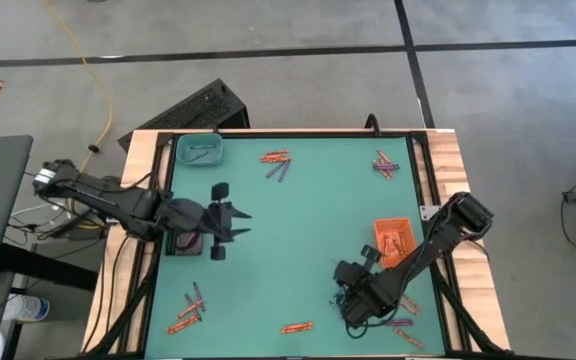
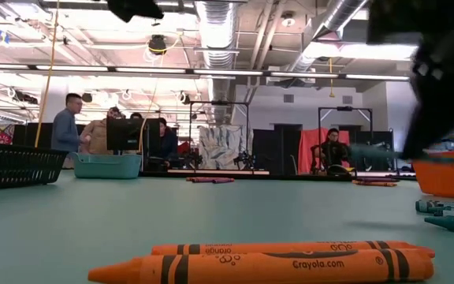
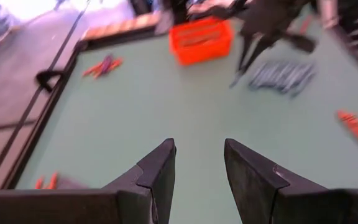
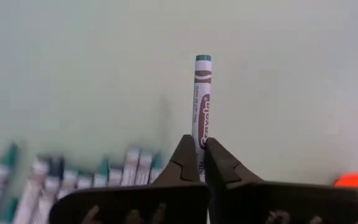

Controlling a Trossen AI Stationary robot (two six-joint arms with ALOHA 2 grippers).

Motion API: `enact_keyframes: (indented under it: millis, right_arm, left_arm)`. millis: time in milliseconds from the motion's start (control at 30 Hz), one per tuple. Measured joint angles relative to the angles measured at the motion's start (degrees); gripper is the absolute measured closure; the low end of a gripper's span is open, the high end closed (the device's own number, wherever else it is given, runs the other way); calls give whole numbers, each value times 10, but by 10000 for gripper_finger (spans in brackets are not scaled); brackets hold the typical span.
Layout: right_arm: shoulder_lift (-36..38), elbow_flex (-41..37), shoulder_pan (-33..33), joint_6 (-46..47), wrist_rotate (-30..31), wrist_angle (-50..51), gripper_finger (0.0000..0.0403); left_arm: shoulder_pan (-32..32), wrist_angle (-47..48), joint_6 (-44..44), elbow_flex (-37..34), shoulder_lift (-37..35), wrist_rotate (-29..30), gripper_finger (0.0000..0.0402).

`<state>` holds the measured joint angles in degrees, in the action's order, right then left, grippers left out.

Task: Sort crayons
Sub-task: Put the green crayon into the green bin

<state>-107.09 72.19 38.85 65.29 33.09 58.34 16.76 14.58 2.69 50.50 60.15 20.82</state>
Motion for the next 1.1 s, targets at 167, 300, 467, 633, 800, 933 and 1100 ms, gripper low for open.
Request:
enact_keyframes:
  millis: [167, 300, 467, 633, 800, 933, 1100]
  right_arm:
    - [1, 59, 0, -35, 79, 35, 402]
    - [2, 107, 0, -83, 150, 44, 402]
    - [2, 159, 2, -148, 236, 43, 403]
    - [2, 200, 7, -211, 305, 39, 403]
    - [2, 223, 15, -294, 364, 10, 403]
    - [2, 234, 20, -372, 388, -37, 403]
    - [2, 234, 19, -468, 390, -112, 403]
  left_arm:
    - [17, -59, 33, 0, 26, -28, 274]
    - [30, -116, 77, 0, 53, -28, 274]
    - [44, -213, 141, 0, 87, -31, 274]
    - [48, -303, 182, 0, 118, -46, 274]
    - [36, -370, 166, 0, 146, -106, 274]
    - [30, -413, 147, 0, 165, -111, 274]
    - [29, -464, 152, 0, 191, -71, 274]
